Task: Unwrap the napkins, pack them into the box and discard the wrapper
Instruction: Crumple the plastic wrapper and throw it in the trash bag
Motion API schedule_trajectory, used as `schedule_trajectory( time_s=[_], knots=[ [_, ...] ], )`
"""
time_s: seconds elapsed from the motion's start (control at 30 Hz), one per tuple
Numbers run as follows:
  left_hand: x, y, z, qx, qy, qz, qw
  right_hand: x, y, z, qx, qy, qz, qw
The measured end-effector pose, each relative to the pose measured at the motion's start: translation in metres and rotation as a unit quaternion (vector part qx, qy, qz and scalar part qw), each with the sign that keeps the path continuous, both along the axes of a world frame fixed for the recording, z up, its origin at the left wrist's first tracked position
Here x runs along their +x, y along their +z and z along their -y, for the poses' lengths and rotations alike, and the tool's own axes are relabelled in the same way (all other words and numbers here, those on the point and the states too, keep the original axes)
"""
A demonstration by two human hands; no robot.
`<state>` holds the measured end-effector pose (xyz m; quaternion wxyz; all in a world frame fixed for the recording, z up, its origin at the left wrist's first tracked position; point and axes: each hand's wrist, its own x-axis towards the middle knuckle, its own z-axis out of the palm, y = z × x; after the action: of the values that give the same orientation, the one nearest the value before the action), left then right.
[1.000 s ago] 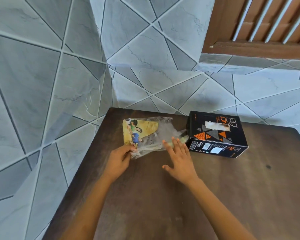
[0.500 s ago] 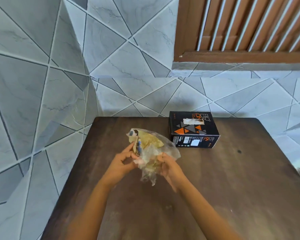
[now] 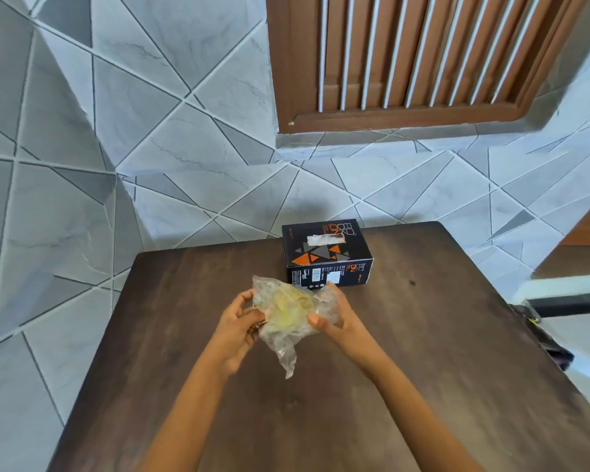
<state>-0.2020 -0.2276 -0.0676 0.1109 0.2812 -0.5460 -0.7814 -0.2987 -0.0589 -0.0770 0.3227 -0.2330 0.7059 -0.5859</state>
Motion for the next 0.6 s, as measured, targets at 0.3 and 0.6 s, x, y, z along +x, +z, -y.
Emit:
schedule_trajectory(
  time_s=[0.3, 0.6],
  knots=[
    [-0.020, -0.003, -0.038, -0.110, 0.080, 0.081, 0.987, 0.018, 0.004, -0.004, -0.136, 0.062, 0.134, 0.980],
    [-0.023, -0.002, -0.071, -0.374, 0.074, 0.106, 0.918, 0.013, -0.014, -0.025, -0.107, -0.039, 0.018, 0.993]
  ],
)
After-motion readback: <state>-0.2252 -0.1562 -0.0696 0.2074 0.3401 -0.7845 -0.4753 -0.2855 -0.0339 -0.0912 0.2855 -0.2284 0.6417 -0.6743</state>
